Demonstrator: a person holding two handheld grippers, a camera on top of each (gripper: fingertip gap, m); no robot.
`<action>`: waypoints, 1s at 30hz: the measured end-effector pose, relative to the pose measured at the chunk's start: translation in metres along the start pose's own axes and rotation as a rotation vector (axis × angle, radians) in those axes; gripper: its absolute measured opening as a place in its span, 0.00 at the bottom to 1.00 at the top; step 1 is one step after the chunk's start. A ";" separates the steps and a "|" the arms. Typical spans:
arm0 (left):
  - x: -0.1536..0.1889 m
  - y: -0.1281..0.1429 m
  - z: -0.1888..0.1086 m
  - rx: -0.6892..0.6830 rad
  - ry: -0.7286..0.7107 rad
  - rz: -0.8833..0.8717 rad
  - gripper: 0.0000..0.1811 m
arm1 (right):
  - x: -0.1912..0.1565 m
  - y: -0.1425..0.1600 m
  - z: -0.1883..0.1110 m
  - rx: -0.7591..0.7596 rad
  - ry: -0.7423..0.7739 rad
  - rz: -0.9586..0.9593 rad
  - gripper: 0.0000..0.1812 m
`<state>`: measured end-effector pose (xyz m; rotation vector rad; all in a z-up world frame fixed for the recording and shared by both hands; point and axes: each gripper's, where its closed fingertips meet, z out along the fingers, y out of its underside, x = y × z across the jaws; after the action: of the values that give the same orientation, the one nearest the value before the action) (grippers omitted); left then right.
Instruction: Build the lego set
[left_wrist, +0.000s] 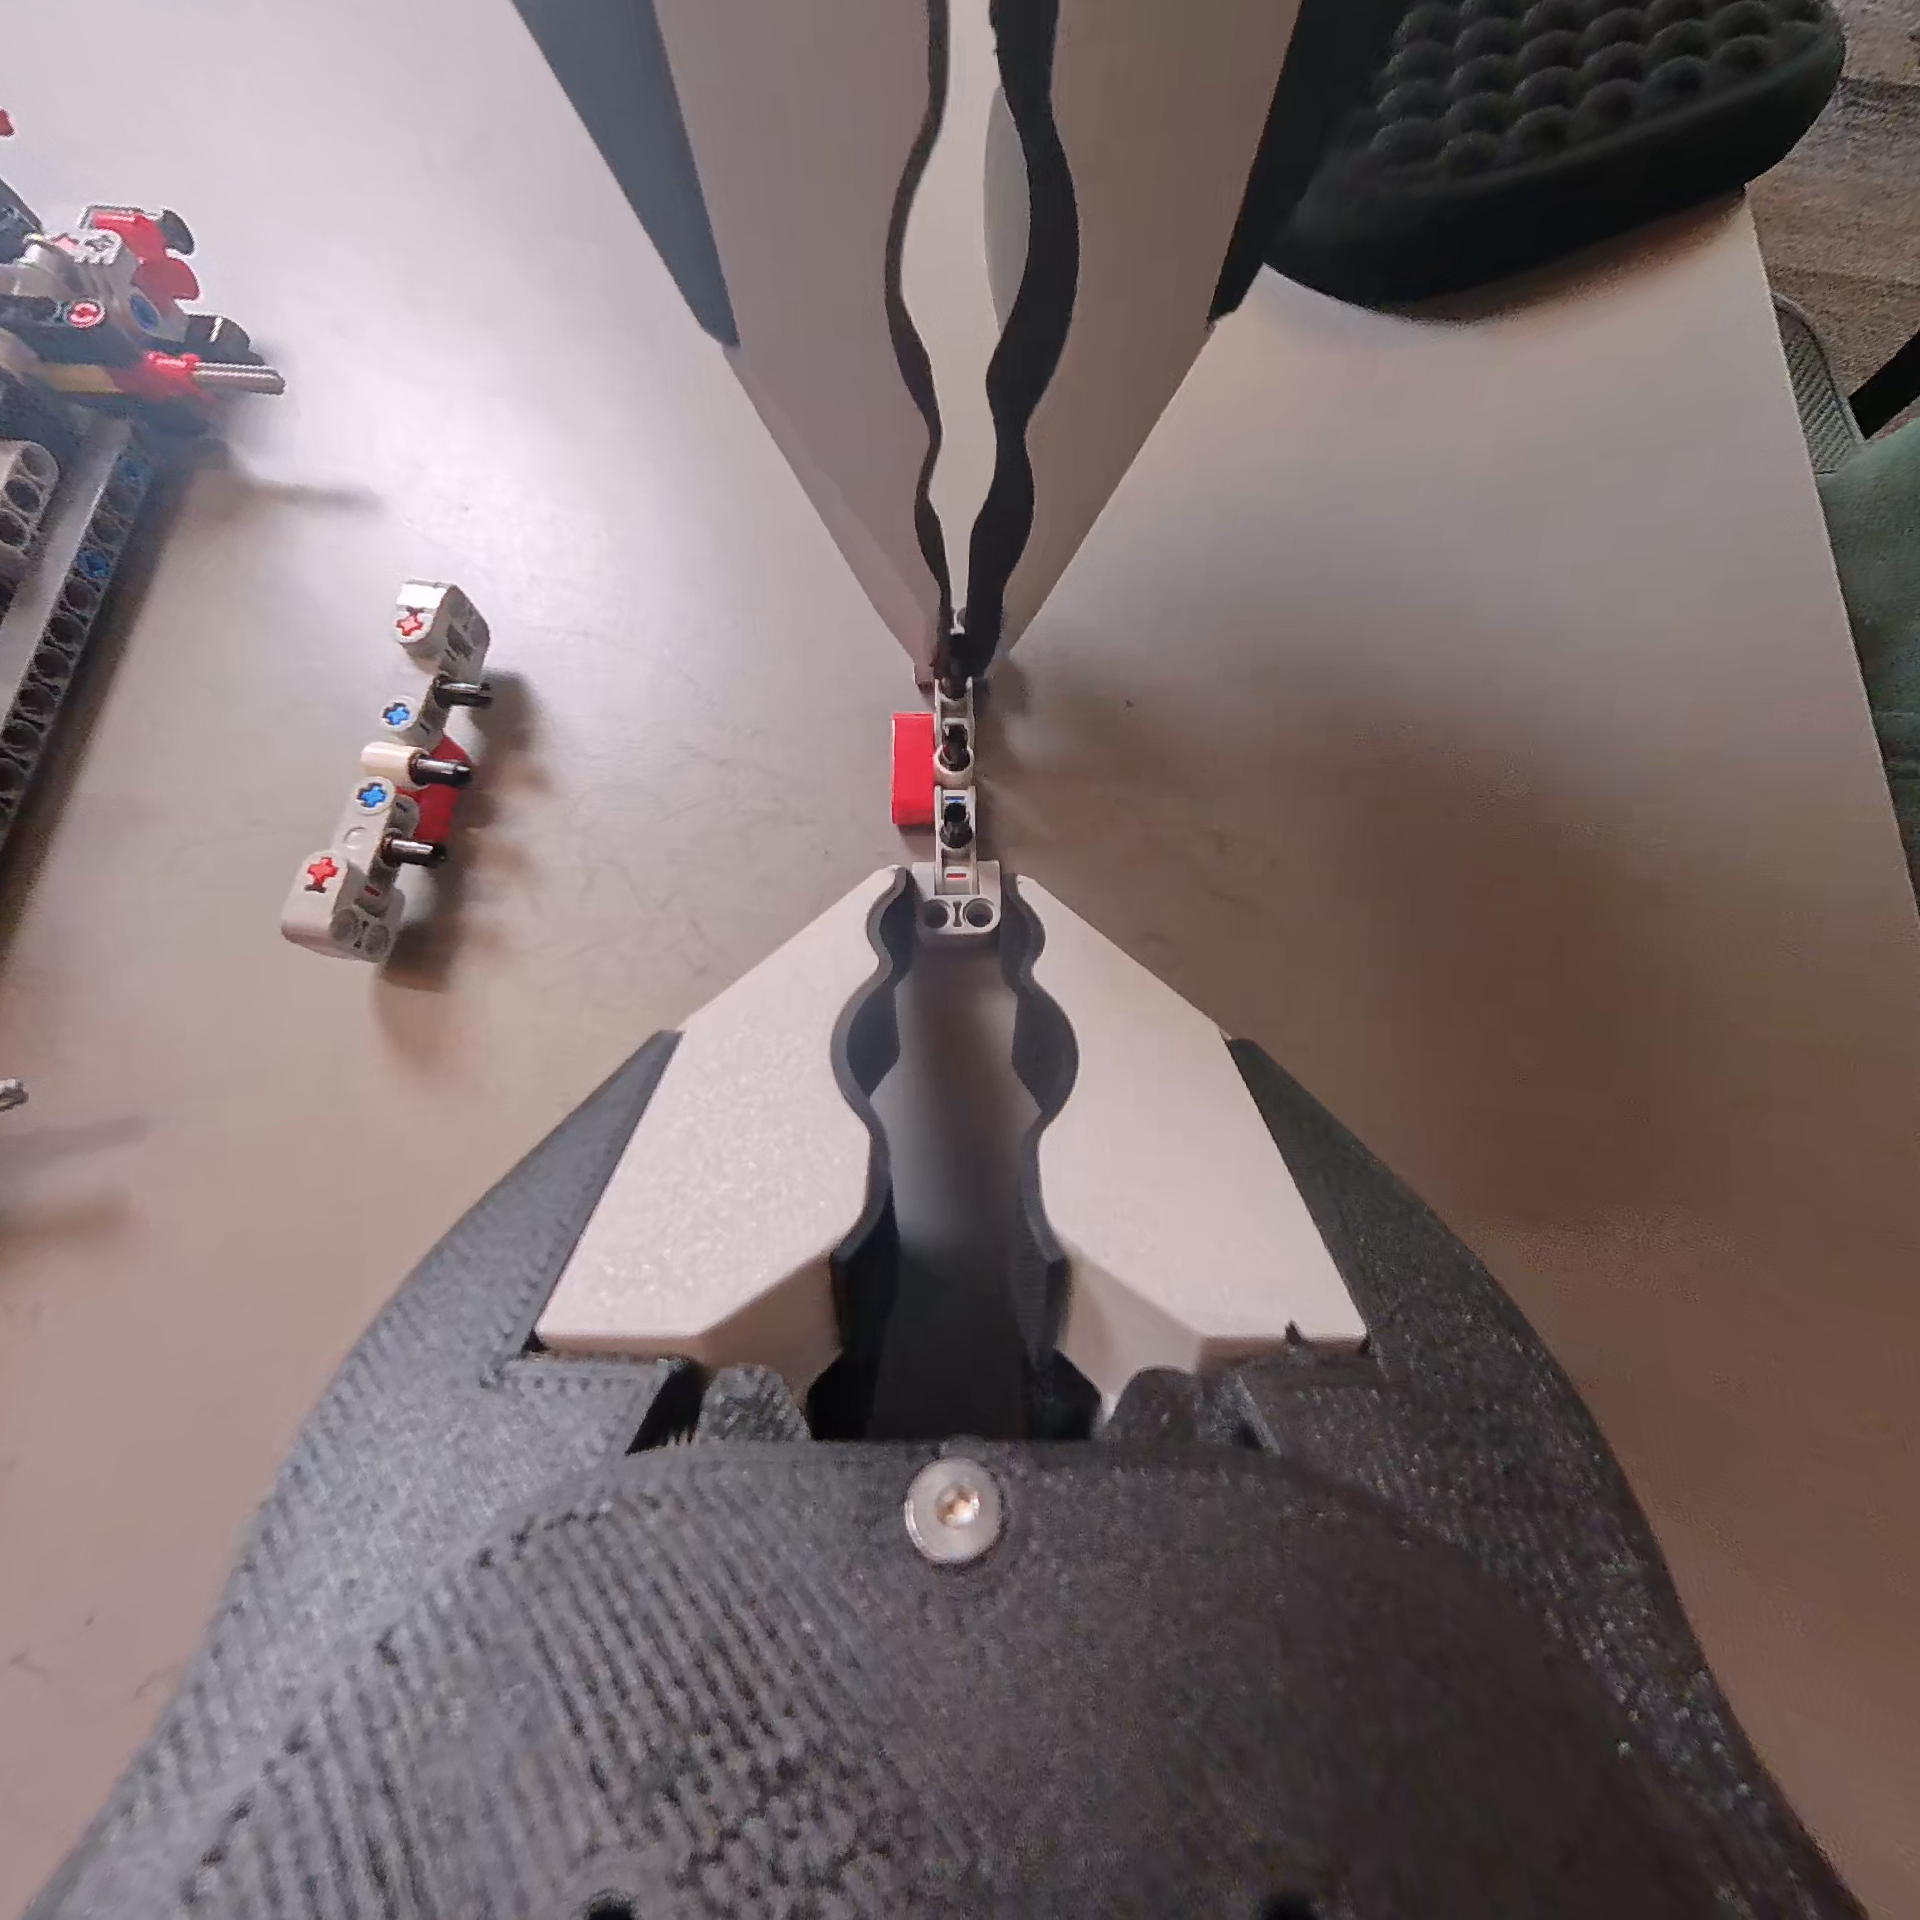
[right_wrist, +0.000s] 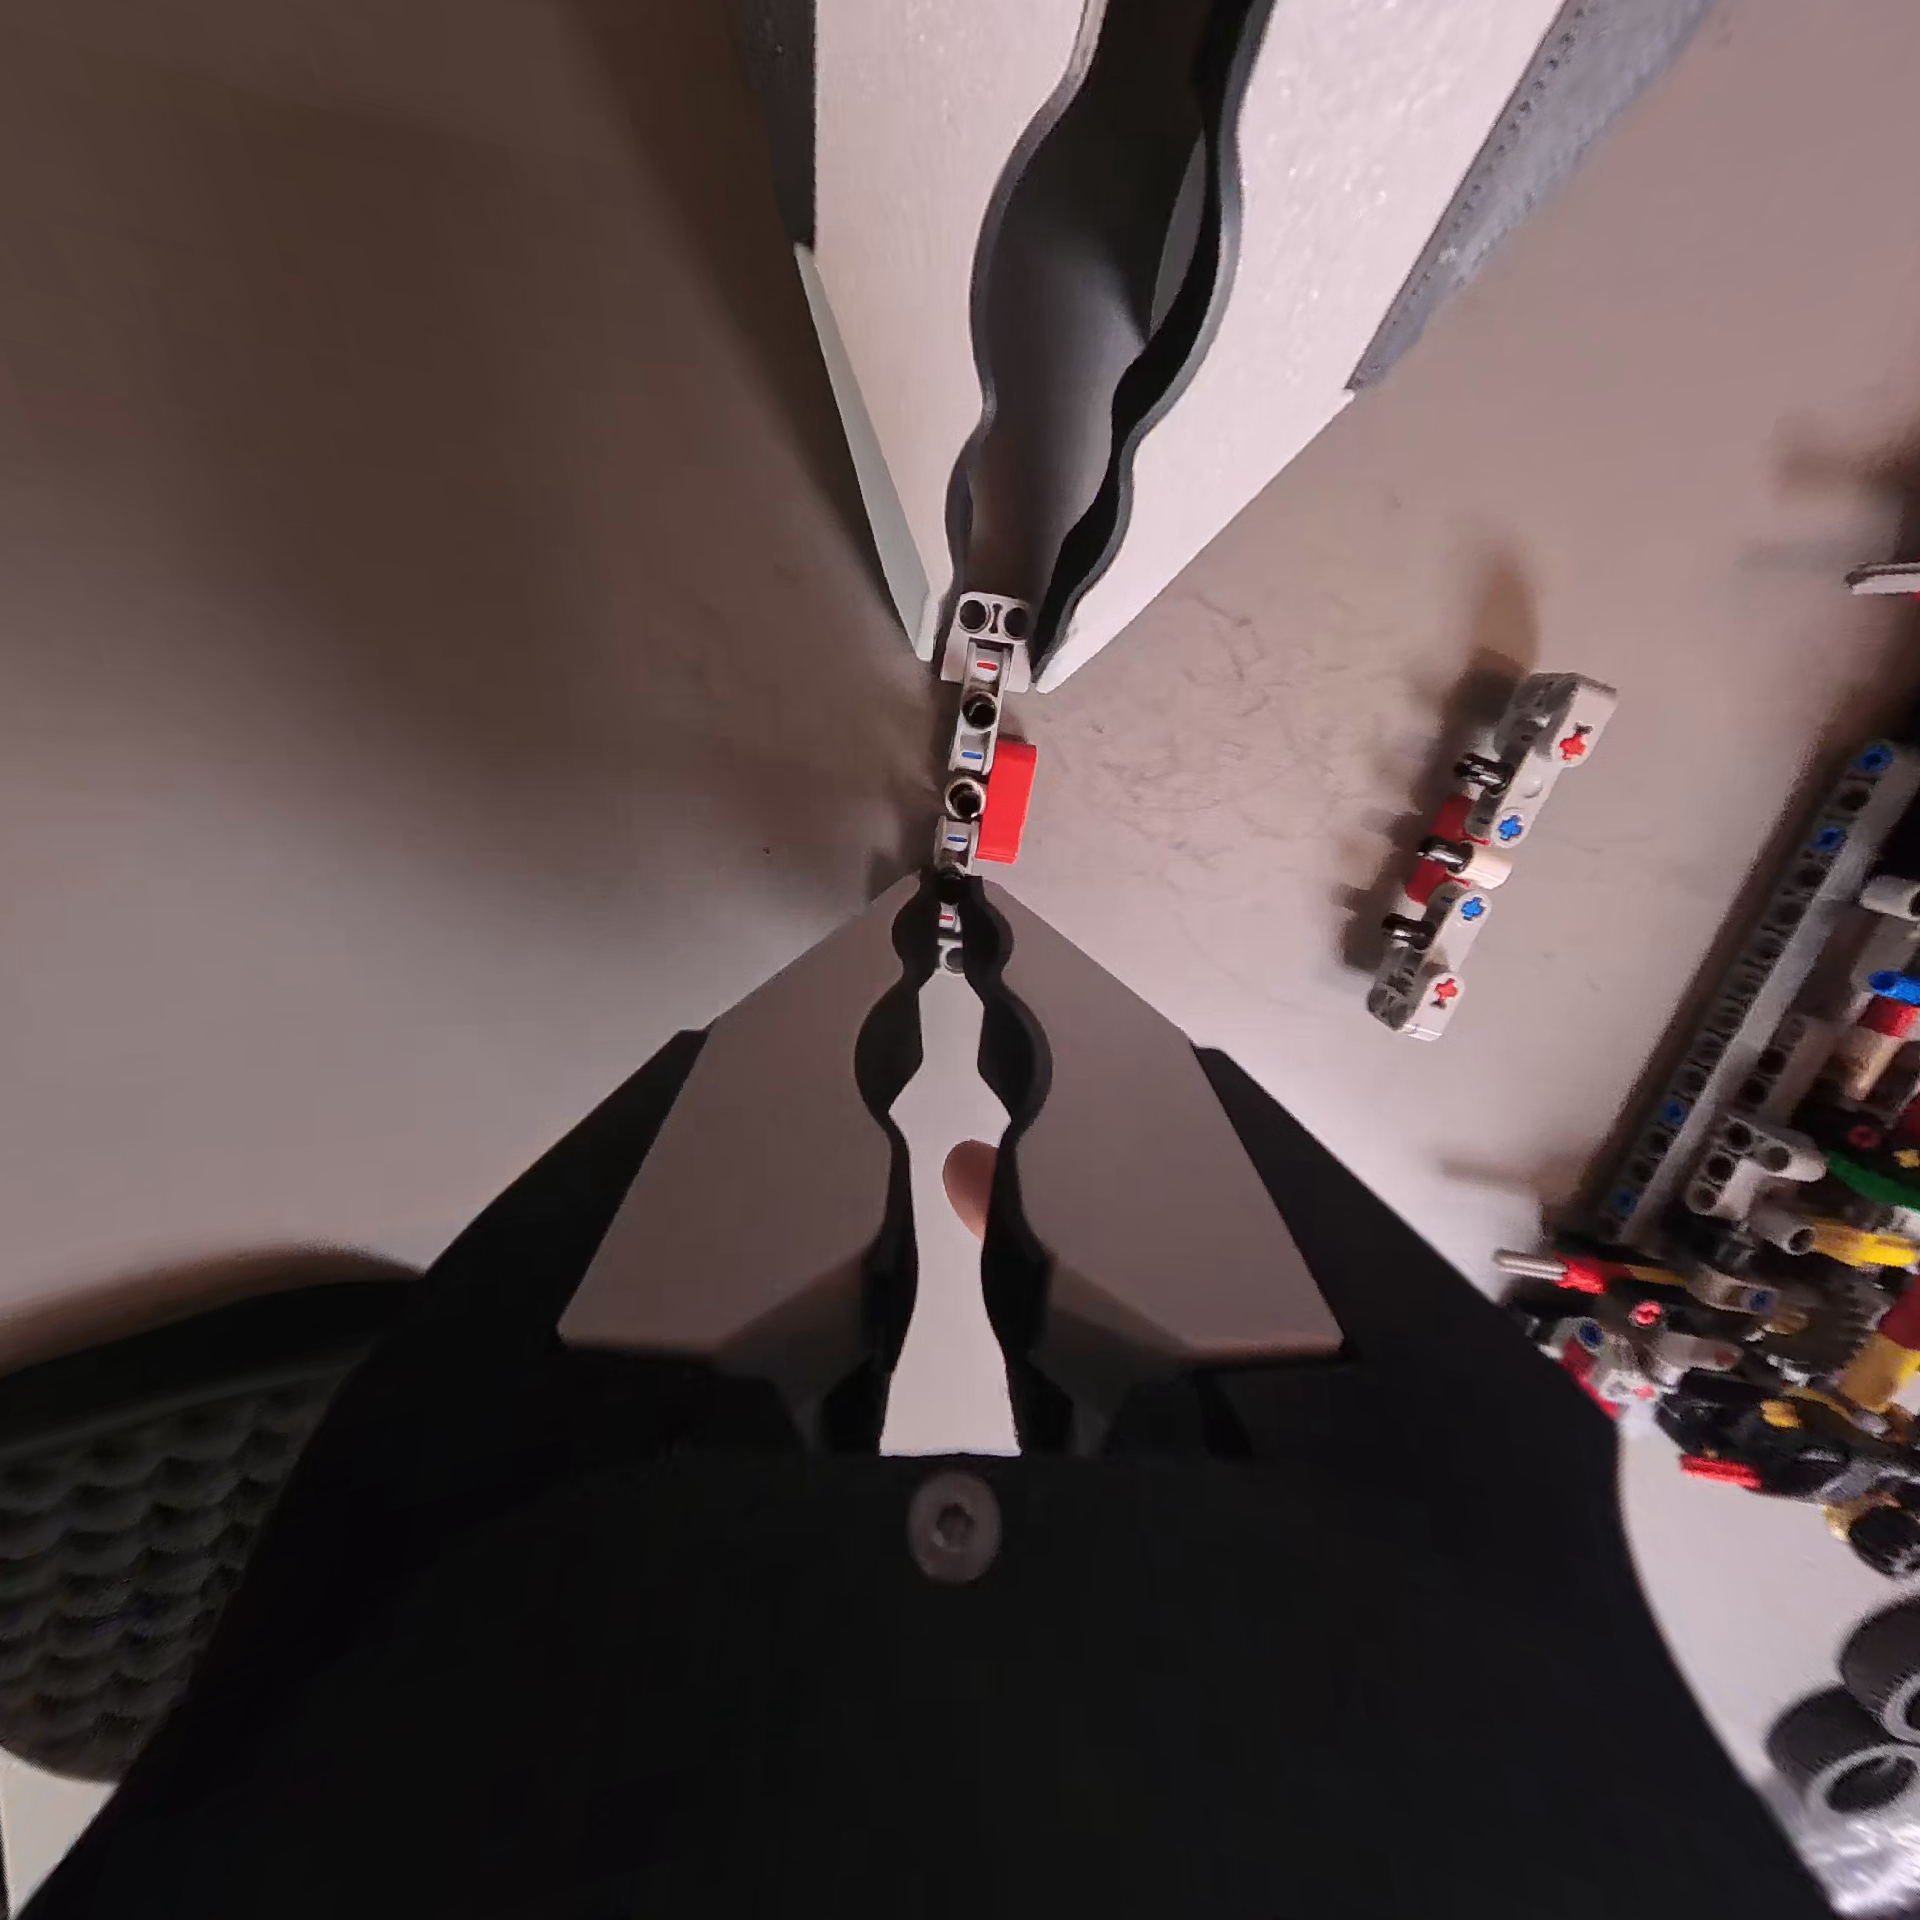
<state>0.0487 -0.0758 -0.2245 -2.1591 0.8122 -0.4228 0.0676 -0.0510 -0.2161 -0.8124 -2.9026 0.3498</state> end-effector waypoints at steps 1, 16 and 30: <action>0.000 0.000 0.000 0.000 -0.001 -0.002 0.08 | 0.000 0.000 0.000 0.019 0.000 0.014 0.01; 0.000 0.000 -0.001 0.001 -0.034 -0.018 0.08 | -0.001 0.002 0.001 0.160 0.041 0.182 0.01; 0.001 0.000 0.000 0.001 -0.030 -0.031 0.08 | 0.000 0.002 0.007 -0.084 0.033 0.077 0.02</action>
<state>0.0491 -0.0769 -0.2243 -2.1748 0.7626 -0.4057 0.0673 -0.0510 -0.2229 -0.9344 -2.8780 0.2203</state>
